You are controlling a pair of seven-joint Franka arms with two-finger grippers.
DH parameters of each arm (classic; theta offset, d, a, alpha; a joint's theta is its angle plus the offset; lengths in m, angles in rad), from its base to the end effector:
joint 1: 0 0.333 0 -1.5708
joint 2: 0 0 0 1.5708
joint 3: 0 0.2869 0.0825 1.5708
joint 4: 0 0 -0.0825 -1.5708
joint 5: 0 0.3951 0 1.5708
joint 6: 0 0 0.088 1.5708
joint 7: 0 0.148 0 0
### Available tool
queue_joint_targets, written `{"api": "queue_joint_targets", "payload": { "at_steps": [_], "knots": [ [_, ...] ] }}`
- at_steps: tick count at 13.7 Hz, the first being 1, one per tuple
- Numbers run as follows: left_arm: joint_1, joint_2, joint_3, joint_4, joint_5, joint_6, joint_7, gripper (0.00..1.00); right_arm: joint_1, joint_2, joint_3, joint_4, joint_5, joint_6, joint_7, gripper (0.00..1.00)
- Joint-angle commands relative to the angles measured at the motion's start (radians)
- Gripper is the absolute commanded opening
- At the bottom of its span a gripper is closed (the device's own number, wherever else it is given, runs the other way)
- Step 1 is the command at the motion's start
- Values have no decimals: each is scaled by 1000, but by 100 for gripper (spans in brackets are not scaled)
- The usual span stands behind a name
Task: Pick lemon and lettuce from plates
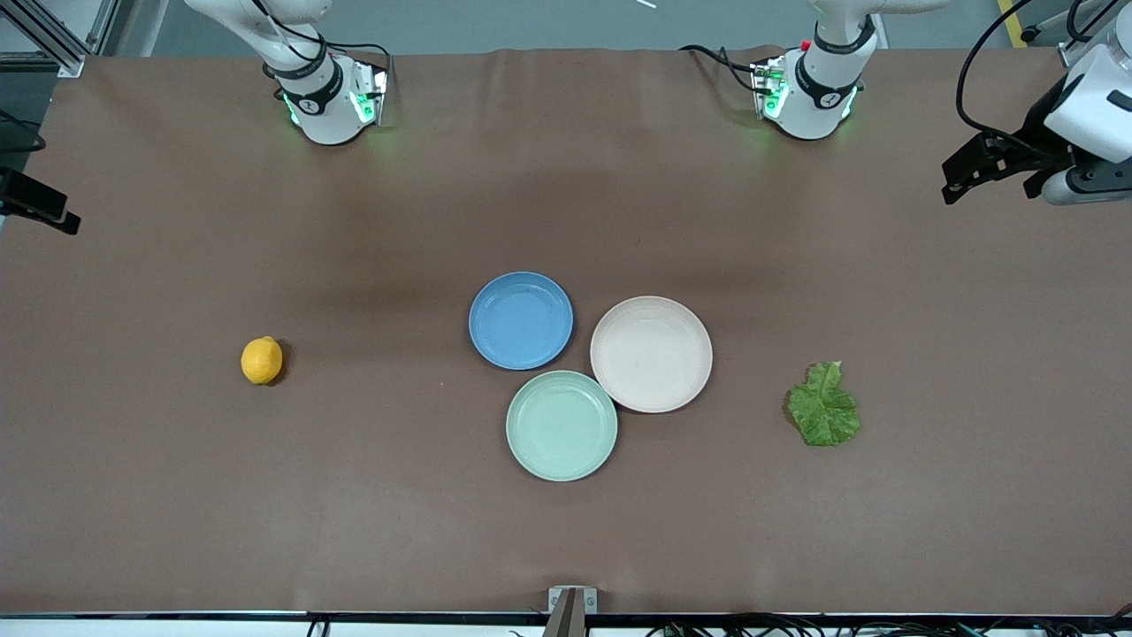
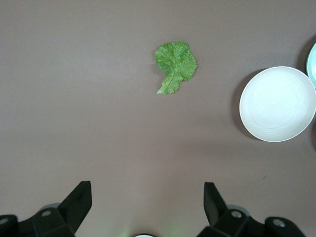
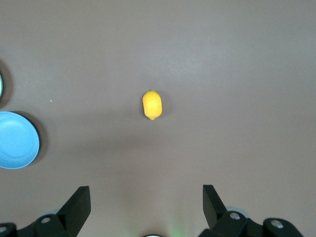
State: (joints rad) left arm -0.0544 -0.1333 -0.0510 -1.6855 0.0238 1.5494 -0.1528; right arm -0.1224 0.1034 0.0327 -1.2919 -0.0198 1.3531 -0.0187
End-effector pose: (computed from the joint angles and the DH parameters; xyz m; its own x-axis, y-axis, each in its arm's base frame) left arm 0.5221 -0.0530 0.5699 0.9988 0.0483 0.0017 0.0483 -0.9984 -0.0307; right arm 0.5653 -0.0551 0.6085 0.9963 -0.0752 -0.0424 -0.0746 -0.9971 0.0153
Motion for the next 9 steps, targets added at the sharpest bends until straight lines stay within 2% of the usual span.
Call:
{"api": "queue_joint_targets", "payload": {
  "at_steps": [1, 4, 9],
  "knots": [
    [2, 23, 3, 32, -7, -2, 22, 100, -8, 21, 10, 33, -17, 8, 13, 100],
    [-1, 44, 3, 70, -2, -3, 21, 100, -8, 21, 9, 33, -14, 8, 14, 100],
    [-4, 43, -1, 75, -7, -11, 25, 100, -9, 21, 9, 33, -12, 6, 14, 100]
  ]
}}
